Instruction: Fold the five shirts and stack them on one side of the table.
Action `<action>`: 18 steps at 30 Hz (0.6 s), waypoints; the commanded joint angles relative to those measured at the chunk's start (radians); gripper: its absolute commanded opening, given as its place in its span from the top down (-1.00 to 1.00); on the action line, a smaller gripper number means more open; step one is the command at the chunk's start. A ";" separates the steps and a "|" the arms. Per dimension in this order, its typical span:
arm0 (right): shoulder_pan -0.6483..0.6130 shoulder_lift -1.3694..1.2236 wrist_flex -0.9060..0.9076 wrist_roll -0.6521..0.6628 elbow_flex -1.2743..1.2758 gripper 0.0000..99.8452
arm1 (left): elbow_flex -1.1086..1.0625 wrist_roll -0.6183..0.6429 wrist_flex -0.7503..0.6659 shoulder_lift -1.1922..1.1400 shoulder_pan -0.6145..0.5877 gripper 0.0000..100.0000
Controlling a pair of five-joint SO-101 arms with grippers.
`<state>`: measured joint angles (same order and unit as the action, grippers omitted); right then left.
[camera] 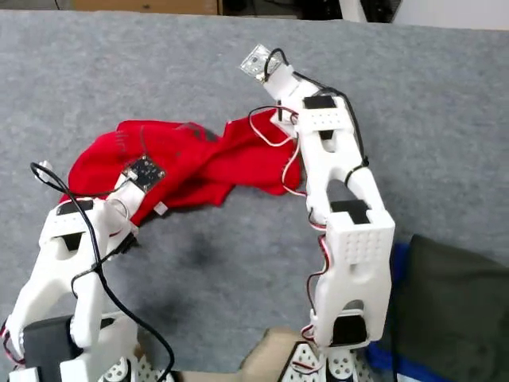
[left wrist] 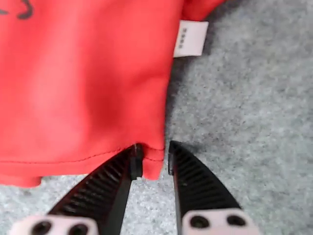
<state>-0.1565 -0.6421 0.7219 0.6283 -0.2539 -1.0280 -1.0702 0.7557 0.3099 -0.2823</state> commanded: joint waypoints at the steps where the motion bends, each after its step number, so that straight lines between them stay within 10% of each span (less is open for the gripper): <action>1: -0.010 0.007 -0.011 -0.005 -0.051 0.99 | 0.060 -0.002 0.064 -0.001 -0.012 0.86; 18: -0.008 0.019 0.028 -0.011 -0.079 0.99 | 0.353 0.104 0.445 -0.001 -0.009 0.96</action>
<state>-0.1565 -0.6421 0.7250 0.6283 -0.2585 -0.7718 -1.0273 1.1684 0.3038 -0.2854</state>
